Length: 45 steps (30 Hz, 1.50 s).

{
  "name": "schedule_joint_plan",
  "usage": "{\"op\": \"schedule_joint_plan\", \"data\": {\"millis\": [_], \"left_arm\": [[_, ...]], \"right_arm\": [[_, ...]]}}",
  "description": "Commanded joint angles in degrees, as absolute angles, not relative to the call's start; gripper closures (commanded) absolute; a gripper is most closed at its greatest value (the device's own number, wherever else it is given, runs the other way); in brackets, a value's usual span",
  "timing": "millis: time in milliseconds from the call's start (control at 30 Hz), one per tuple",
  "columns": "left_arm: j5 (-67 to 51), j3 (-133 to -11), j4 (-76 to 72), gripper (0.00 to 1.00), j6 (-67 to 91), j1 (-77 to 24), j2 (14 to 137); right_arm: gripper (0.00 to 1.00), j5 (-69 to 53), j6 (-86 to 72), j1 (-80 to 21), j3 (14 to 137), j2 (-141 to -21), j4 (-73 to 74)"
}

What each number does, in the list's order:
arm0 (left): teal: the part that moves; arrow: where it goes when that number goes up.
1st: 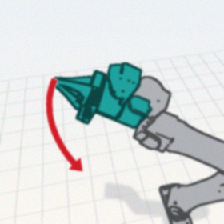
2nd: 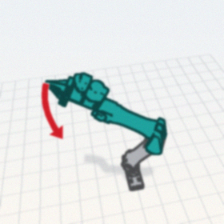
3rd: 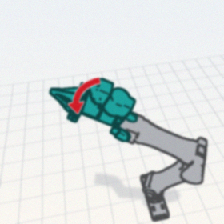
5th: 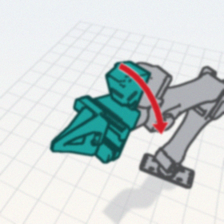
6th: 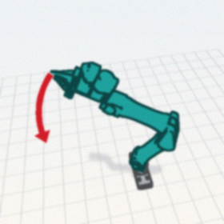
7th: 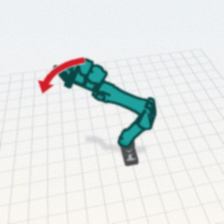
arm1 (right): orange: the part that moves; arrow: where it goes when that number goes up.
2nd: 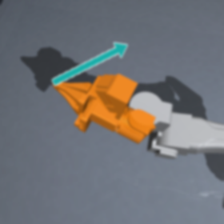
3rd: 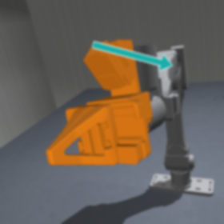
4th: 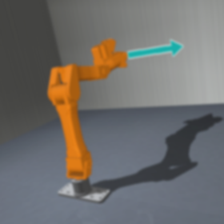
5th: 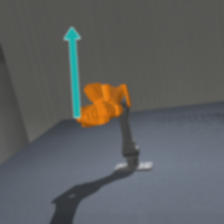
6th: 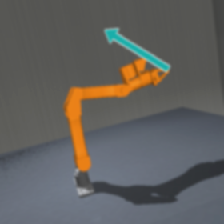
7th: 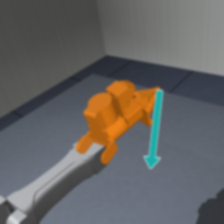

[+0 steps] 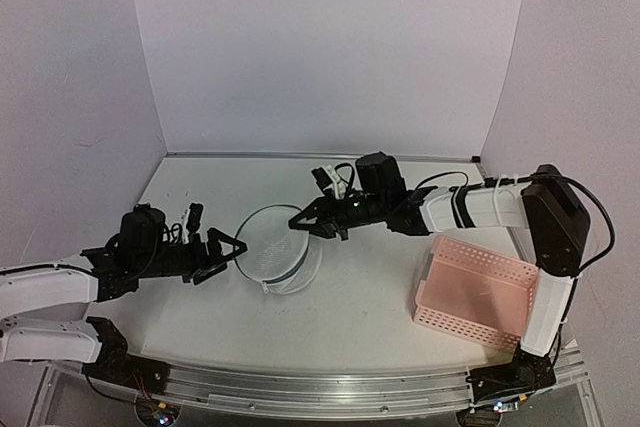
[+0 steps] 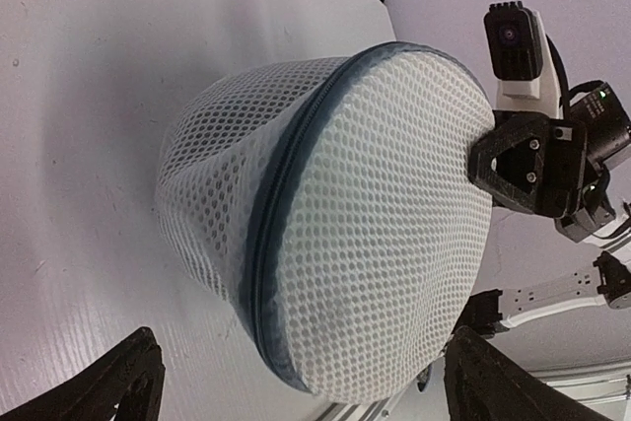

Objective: Unzip the laundry bag and remove the bra
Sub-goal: Pass from the right arm to the left

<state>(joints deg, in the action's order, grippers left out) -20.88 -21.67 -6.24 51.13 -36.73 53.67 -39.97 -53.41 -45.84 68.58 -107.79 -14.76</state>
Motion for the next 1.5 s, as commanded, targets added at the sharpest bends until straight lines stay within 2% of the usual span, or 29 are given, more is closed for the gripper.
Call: {"op": "schedule_joint_plan", "data": {"millis": [0,200,500,667,867,967,1167,1367,1467], "left_arm": [[-24.07,-21.65,-15.51,0.00,55.51,-36.91,55.11],[-27.51,-19.32,-23.47,0.02,60.52,-36.88,58.49],[-28.21,-17.97,-27.12,0.12,63.88,-36.91,57.07],[-28.30,-17.60,-27.80,0.25,64.80,-36.92,56.09],[-28.71,-17.33,-28.37,0.48,65.20,-36.83,56.16],[-28.80,-17.29,-28.71,0.62,65.34,-36.91,56.26],[-28.80,-17.62,-29.37,0.98,65.69,-36.86,56.76],[-27.02,-18.04,-30.09,1.00,67.10,-36.84,57.05],[-24.63,-17.57,-30.15,1.00,69.28,-36.83,56.55]], "right_arm": [[1.00,-43.78,-58.95,-47.22,67.87,-104.22,-28.53],[1.00,-44.89,-60.30,-48.17,67.72,-104.17,-31.70],[1.00,-44.35,-59.91,-48.30,65.26,-102.89,-33.02],[1.00,-43.87,-59.68,-48.27,64.18,-102.91,-33.39],[1.00,-43.57,-60.48,-48.30,63.98,-103.75,-34.63],[1.00,-43.55,-60.81,-48.30,64.22,-104.38,-35.15],[1.00,-43.38,-60.76,-48.31,64.47,-105.95,-35.51],[1.00,-42.60,-59.74,-48.33,63.33,-106.92,-35.36],[0.83,-40.37,-57.36,-48.29,61.69,-106.05,-33.17]]}}
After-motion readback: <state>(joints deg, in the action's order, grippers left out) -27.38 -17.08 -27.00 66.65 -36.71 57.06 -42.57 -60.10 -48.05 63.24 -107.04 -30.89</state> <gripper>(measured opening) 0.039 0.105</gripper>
